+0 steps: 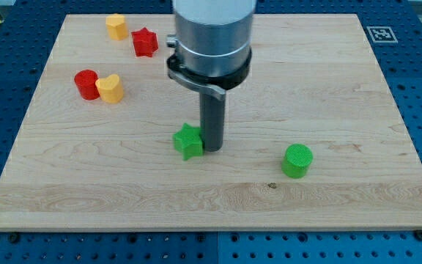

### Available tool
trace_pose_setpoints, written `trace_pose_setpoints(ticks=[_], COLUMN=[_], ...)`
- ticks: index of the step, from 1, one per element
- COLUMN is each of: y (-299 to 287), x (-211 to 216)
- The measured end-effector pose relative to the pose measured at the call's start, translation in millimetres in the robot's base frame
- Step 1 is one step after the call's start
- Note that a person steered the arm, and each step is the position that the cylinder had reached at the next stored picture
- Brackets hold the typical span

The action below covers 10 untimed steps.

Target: Move the green star bottom right to the yellow heart

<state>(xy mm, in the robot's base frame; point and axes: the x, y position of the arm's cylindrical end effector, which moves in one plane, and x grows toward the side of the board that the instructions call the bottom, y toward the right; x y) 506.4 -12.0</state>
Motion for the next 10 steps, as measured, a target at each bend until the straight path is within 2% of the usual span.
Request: trace_pose_setpoints(ticks=[4, 5, 6, 10], y=[-73.3, -80.6, -86.6, -103.3], x=[0.0, 12.0, 41.6, 37.6])
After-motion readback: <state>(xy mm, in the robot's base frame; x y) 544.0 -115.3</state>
